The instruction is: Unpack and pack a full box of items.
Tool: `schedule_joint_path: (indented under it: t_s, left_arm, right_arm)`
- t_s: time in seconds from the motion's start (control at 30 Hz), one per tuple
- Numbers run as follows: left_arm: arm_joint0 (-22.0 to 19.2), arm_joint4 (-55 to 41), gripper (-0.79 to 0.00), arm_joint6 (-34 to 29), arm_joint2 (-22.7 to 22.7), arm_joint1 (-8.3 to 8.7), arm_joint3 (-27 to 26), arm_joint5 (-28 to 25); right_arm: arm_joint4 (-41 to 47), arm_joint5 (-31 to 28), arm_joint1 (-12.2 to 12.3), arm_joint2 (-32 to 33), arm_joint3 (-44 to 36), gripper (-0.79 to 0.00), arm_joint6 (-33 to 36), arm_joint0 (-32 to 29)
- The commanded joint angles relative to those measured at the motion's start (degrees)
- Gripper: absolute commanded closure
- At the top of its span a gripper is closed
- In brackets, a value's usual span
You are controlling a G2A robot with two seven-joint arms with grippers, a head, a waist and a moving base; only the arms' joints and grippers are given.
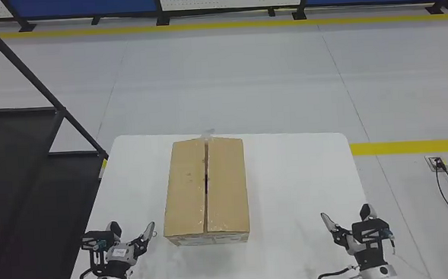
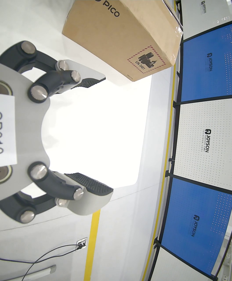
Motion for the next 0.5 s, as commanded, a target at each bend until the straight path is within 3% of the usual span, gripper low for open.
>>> schedule_joint_path:
  t_s: [0.0, 0.03, 0.1, 0.13, 0.47]
  left_arm:
    - [-1.1, 1.8, -0.785, -0.2, 1.6, -0.22, 0.9, 1.6]
    - [-1.6, 2.8, -0.785, -0.3, 2.5, -0.33, 1.4, 2.1]
    - [-2.4, 4.6, -0.326, -0.6, 4.0, -0.5, 2.4, 2.8]
    - [-2.8, 5.5, -0.025, -0.6, 4.5, -0.56, 2.8, 3.0]
    - [-2.5, 8.9, 0.0, -0.1, 6.3, -0.82, 2.9, 1.4]
  right_arm:
    - [0.5, -0.3, -0.2, -0.6, 0.5, -0.785, -0.7, 0.5]
    - [0.6, -0.2, -0.2, -0.8, 0.8, -0.785, -0.9, 0.6]
    - [0.6, -0.4, -0.3, -1.2, 1.2, -0.785, -1.3, 0.7]
    - [0.5, -0.4, -0.4, -1.2, 1.3, -0.785, -1.4, 0.7]
    - [0.1, -2.4, -0.5, -0.6, 1.6, -0.785, -1.8, 0.1]
